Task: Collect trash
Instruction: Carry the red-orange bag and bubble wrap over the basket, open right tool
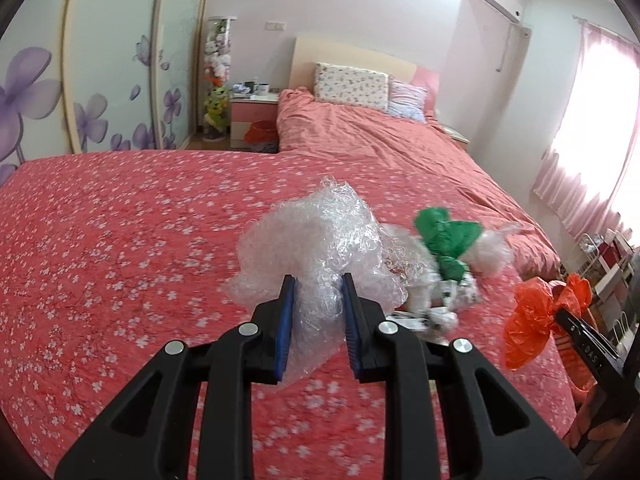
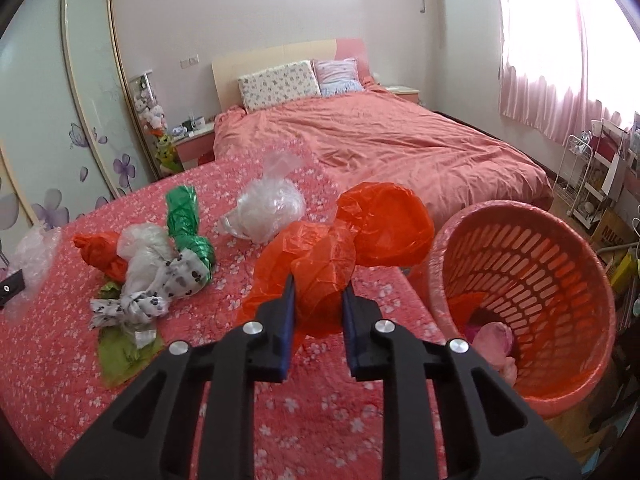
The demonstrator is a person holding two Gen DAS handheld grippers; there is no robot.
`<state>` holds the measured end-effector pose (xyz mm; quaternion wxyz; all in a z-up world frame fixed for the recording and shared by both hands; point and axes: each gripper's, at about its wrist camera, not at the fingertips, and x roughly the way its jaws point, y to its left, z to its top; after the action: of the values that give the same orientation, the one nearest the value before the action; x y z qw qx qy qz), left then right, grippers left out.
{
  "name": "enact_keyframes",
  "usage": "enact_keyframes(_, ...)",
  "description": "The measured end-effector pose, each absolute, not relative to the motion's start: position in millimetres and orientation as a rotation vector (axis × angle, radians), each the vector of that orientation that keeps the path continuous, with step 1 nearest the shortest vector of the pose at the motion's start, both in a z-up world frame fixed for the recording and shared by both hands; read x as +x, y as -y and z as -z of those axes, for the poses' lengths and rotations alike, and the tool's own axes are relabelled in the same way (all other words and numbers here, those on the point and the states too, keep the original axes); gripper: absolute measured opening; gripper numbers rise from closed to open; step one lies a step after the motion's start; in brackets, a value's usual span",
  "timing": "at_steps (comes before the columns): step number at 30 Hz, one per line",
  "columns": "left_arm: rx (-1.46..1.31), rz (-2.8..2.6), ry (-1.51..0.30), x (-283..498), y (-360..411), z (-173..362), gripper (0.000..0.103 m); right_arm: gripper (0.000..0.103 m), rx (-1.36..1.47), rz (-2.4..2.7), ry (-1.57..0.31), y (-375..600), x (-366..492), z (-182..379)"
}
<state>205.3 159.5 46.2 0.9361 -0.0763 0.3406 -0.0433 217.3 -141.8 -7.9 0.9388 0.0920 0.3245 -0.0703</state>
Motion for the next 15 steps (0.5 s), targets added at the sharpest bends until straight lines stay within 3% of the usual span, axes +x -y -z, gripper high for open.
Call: enact_keyframes(15, -0.115, 0.271, -0.686, 196, -78, -55, 0.023, 0.021, 0.218, 0.197, -0.602, 185, 171, -12)
